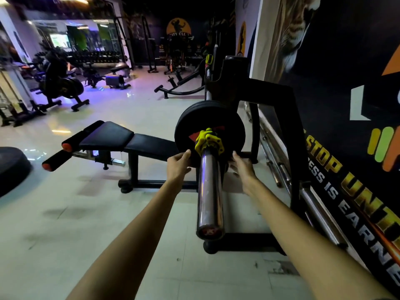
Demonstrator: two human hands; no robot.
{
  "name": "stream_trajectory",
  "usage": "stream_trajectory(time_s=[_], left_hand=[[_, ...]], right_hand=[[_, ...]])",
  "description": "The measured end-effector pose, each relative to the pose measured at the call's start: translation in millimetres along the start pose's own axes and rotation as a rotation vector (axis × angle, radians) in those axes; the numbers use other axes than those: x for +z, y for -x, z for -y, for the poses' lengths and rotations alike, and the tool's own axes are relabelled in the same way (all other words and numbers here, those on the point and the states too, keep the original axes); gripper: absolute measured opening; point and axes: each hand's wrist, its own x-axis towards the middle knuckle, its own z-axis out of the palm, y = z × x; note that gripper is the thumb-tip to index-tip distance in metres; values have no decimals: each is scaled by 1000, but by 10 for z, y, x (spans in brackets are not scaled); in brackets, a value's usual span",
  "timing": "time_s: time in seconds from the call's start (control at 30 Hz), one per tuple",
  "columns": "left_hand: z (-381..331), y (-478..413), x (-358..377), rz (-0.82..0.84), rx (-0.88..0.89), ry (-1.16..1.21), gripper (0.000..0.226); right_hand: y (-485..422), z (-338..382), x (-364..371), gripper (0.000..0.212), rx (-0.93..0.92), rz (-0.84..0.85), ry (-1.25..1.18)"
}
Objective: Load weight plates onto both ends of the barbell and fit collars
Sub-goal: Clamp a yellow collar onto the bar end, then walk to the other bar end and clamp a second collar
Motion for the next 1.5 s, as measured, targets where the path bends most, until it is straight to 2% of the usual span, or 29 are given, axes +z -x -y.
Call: stream_trajectory(time_s=[0.1,0.2,0.3,0.37,0.5,0.67,0.77,1.0,1.2,1.5], left_hand=[[201,219,-263,-182,169,-368,33],[440,408,-628,-280,212,-503,36],[709,565,-1065,-335,233,-706,42],[857,683,-1366,-346,255,-823,47],[1065,865,-2137,-367,238,-1029,58],[1220,936,-3314,-455,129,-1125,65],[1265,853,-4103,-548,39,-1180,64],[1121,452,-5622,-608,-66,-1198,63],[1241,-296,-6708,-581,-124,-1200,63],[1119,-2056,-8444,-538,-228,-1244,63]], right_hand=[[163,-503,-131,41,-143,-30,317],[343,-910,-47,52,-160,15,562],[542,-1195,397,49,-199,121,633],[667,-1344,756,49,-285,189,691],[908,-1570,1571,54,-514,338,972],[1212,-1890,2891,56,-667,552,1027],[1350,-2102,3708,56,-682,640,1058],[1481,-2287,5287,56,-732,721,1116],[1068,-2509,6619,57,-762,800,1136],[-95,-2748,8934,56,-770,910,1168]])
